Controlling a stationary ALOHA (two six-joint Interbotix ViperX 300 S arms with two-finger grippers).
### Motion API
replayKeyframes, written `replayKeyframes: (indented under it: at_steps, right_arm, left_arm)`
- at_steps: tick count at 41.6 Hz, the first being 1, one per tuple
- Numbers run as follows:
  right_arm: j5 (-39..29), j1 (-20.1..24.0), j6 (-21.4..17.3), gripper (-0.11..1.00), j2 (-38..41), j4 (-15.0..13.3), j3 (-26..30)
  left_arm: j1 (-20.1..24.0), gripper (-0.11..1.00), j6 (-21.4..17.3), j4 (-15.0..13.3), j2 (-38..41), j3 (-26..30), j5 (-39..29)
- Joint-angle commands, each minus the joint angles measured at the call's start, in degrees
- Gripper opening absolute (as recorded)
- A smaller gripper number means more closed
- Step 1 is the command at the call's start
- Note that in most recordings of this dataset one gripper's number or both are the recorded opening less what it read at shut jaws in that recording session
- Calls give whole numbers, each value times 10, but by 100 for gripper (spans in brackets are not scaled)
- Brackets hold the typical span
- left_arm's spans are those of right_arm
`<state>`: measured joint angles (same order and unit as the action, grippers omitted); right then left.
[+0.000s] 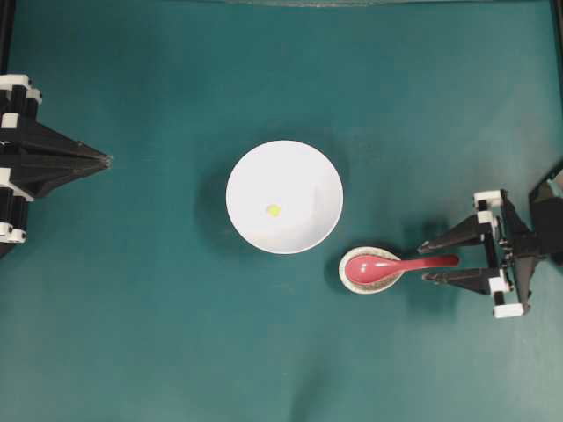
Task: Scoop the yellow hexagonal prism block from the bowl with a spoon using the right arm.
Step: 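Move the right gripper toward the red spoon handle in the dish, then close the right gripper on the red spoon handle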
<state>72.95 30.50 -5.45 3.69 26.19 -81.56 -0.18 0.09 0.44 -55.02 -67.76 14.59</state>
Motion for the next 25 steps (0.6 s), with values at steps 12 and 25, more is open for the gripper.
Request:
replayKeyframes:
  at_steps: [12, 25]
  right_arm:
    - [20, 4, 0, 52, 58, 12, 17]
    - [8, 4, 1, 52, 66, 16, 16]
  left_arm:
    - [-1, 0, -2, 2, 4, 11, 2]
    - [-1, 0, -2, 2, 5, 11, 2]
